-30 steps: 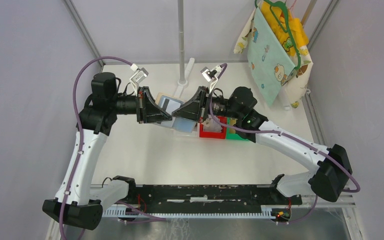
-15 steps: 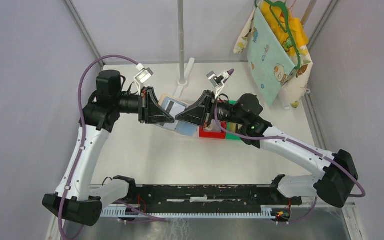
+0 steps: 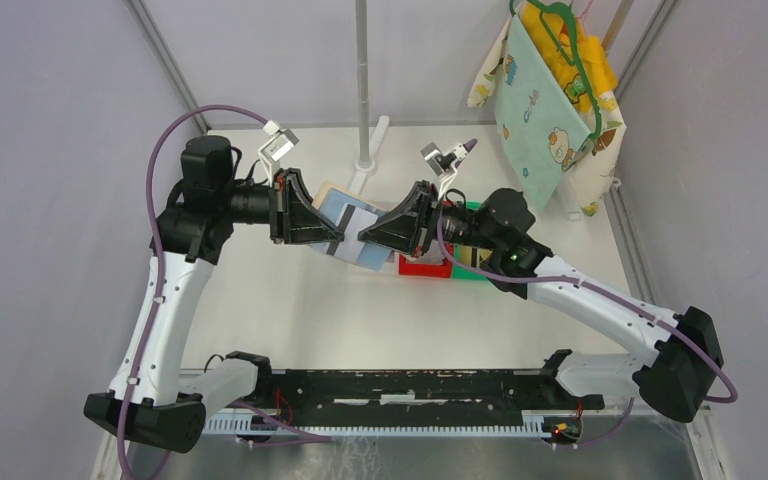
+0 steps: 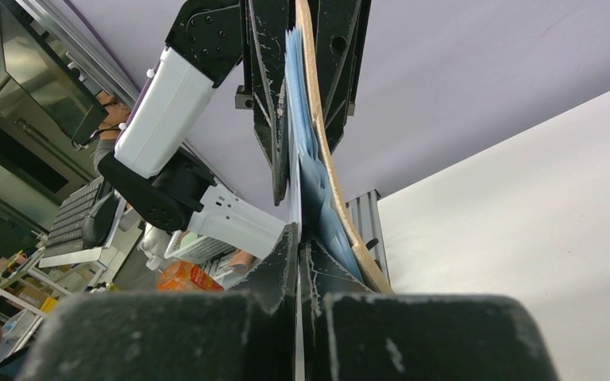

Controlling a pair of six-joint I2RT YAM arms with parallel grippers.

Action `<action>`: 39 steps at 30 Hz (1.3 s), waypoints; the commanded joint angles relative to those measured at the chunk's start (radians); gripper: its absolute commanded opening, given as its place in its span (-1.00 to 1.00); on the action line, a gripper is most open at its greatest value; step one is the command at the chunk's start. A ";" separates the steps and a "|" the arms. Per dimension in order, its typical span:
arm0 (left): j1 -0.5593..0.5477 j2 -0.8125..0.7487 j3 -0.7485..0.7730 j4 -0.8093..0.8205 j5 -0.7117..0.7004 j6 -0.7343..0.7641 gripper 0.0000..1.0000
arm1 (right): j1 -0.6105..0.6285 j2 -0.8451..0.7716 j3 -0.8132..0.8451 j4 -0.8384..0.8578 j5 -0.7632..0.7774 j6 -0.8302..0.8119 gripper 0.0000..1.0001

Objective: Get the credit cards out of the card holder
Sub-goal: Remove the credit card from the card holder.

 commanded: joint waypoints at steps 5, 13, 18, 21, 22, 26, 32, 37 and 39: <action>0.001 -0.013 0.058 0.044 0.053 -0.063 -0.86 | -0.014 -0.050 -0.050 -0.017 0.011 -0.039 -1.00; 0.001 -0.034 0.033 0.093 -0.005 -0.089 -0.96 | -0.012 -0.014 -0.054 0.143 0.001 0.082 -0.42; 0.001 -0.061 -0.002 0.167 -0.115 -0.132 -0.96 | -0.006 0.029 -0.033 0.226 -0.003 0.156 -0.27; 0.001 -0.070 -0.011 0.179 -0.144 -0.133 -0.96 | -0.007 0.037 -0.023 0.239 -0.004 0.163 -0.67; 0.001 -0.070 -0.009 0.173 -0.149 -0.125 -0.96 | -0.010 0.035 -0.019 0.231 -0.008 0.159 -0.78; 0.001 -0.076 0.011 0.126 -0.207 -0.050 -0.96 | -0.046 -0.021 -0.036 0.134 -0.025 0.095 -1.00; 0.002 -0.069 0.045 0.035 -0.295 0.098 -0.96 | -0.155 -0.135 -0.049 -0.196 -0.027 -0.104 -1.00; 0.000 -0.081 0.072 -0.031 -0.278 0.218 -0.96 | -0.235 -0.185 0.002 -0.597 0.084 -0.357 -1.00; 0.000 -0.099 0.077 -0.055 -0.232 0.300 -0.96 | -0.256 -0.191 0.019 -0.730 0.190 -0.430 -1.00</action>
